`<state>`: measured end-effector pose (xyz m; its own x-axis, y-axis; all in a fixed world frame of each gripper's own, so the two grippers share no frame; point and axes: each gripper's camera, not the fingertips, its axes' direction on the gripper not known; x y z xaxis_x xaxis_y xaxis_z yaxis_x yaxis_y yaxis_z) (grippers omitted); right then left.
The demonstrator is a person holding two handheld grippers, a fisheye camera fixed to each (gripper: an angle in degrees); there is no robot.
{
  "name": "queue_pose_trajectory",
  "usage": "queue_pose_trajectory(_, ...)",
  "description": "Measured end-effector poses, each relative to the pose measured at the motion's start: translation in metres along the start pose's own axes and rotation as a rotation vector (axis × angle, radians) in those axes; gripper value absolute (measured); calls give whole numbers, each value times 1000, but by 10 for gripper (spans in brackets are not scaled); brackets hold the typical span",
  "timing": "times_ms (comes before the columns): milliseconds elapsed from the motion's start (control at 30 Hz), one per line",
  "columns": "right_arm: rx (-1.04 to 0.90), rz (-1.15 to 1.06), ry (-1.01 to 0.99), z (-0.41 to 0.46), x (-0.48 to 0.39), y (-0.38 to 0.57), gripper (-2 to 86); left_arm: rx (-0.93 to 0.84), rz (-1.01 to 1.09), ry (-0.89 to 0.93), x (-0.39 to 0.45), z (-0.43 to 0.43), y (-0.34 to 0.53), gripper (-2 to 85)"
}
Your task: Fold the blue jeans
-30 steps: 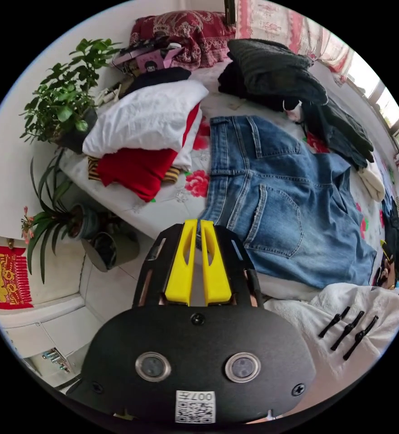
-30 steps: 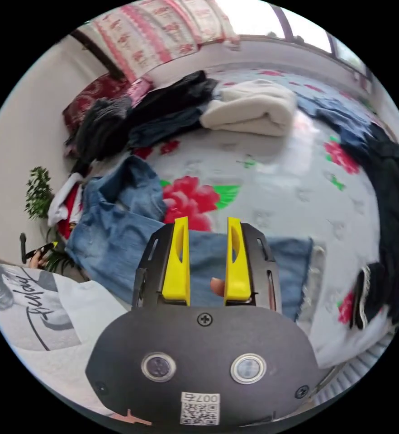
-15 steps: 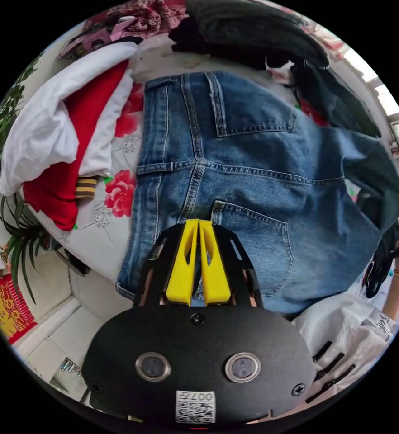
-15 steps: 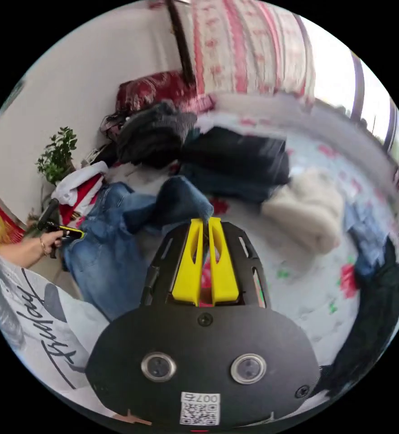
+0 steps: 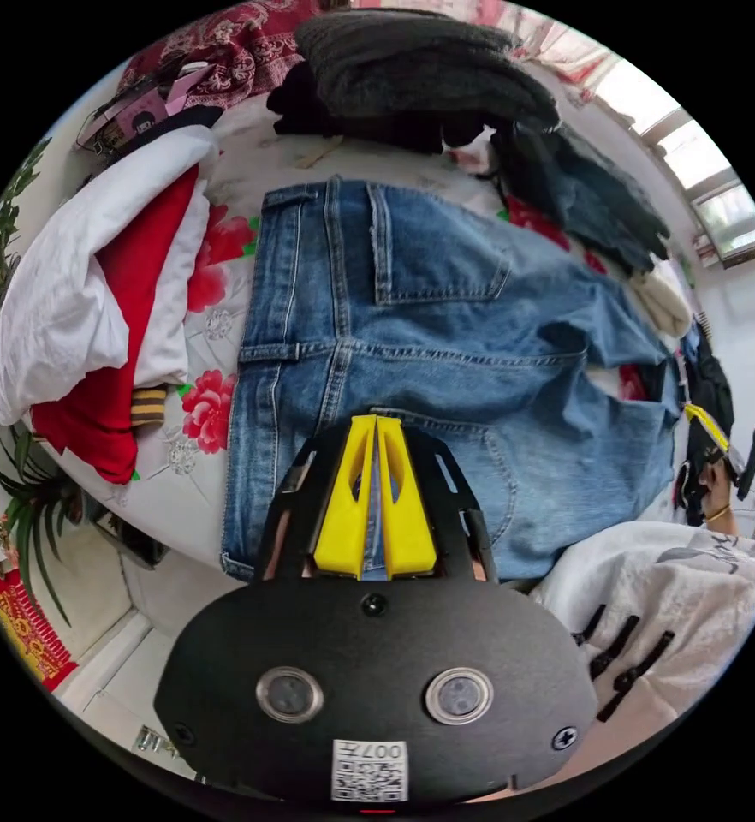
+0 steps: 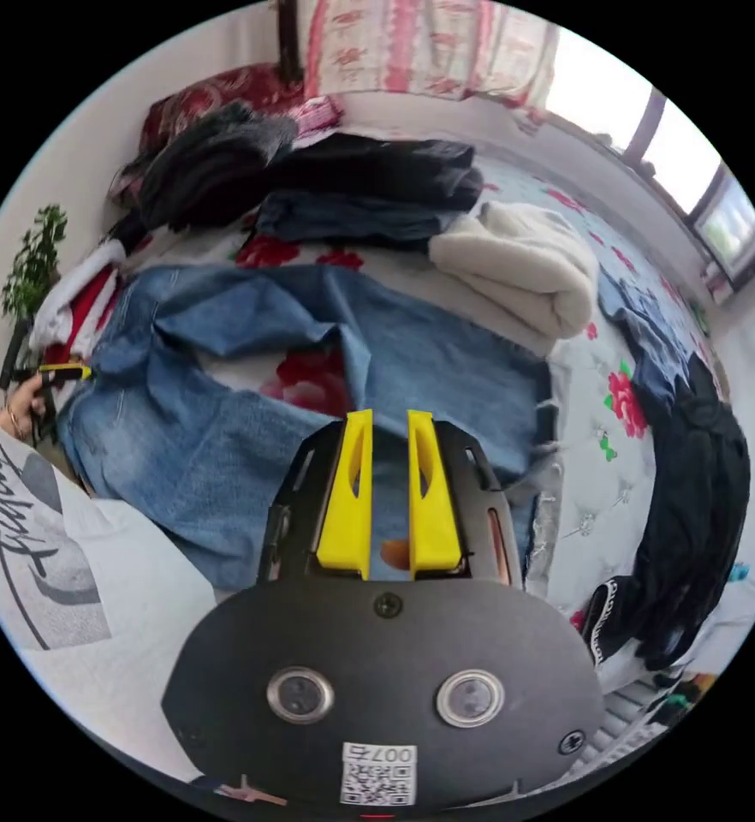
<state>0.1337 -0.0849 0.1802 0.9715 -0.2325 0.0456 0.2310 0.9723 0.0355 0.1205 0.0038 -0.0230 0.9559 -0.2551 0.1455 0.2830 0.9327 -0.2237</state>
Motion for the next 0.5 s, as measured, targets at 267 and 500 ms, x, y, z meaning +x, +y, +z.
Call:
queue_pose_trajectory(267,-103,366,-35,50,106,-62,94,-1,56,-99,15,24,-59,-10)
queue_pose_trajectory(500,-240,16,245,94,104,-57,36,-48,130,-217,29,57,-67,-10)
